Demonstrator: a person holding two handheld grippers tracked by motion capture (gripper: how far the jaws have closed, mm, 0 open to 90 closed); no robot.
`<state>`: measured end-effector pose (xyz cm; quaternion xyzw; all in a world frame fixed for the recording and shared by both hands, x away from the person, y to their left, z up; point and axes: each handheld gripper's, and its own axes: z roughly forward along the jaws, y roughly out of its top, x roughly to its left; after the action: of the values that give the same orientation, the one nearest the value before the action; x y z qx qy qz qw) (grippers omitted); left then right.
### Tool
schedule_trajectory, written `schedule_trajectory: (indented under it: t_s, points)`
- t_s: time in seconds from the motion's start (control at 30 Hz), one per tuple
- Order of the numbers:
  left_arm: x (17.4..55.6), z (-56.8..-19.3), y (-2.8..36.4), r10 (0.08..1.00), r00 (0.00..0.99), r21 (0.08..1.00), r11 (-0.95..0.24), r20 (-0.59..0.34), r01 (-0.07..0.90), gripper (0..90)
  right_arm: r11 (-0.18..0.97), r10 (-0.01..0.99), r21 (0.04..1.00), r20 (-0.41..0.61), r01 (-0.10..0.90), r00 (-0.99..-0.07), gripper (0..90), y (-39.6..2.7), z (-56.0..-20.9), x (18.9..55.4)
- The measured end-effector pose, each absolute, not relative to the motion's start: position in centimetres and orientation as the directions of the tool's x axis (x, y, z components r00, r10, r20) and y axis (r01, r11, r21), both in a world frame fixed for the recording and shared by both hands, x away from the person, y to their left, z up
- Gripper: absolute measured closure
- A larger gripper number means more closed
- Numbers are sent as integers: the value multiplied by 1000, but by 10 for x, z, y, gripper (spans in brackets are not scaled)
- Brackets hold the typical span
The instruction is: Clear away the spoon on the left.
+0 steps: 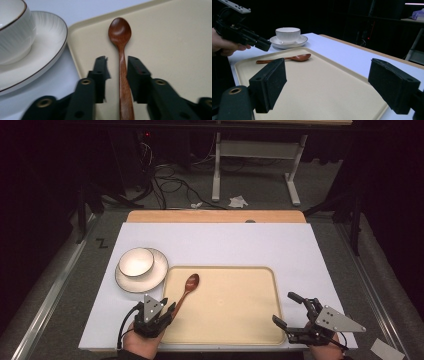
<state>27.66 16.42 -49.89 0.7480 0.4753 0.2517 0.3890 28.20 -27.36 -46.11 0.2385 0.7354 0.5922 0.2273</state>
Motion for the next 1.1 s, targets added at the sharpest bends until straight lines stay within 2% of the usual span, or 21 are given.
schedule_trajectory:
  t_s: [0.1,0.17,0.33,0.5,0.63,0.77,0.93,1.1]
  points:
    - [276,-501,164,905,426,814,-250,3,525,858,184,620,980,-51,82,-783,162,-274,-461,282]
    - [276,-502,164,906,424,814,-253,9,523,898,183,617,980,-49,83,-785,162,-274,-461,282]
    - [275,-498,167,911,412,840,-231,10,490,900,186,616,979,-54,78,-786,162,-275,-462,283]
    - [277,-498,175,912,410,830,-233,6,507,900,186,615,979,-48,85,-787,162,-274,-462,283]
    - [285,-506,180,915,404,749,-273,8,604,900,183,614,979,-46,86,-788,162,-274,-461,282]
    - [286,-509,177,910,413,711,-308,28,632,900,183,616,979,-47,85,-786,162,-274,-461,282]
    - [285,-513,163,879,475,673,-378,45,636,900,182,616,980,-52,78,-786,162,-275,-461,282]
    - [281,-512,150,846,531,672,-421,50,609,900,183,616,980,-52,78,-786,162,-275,-461,283]
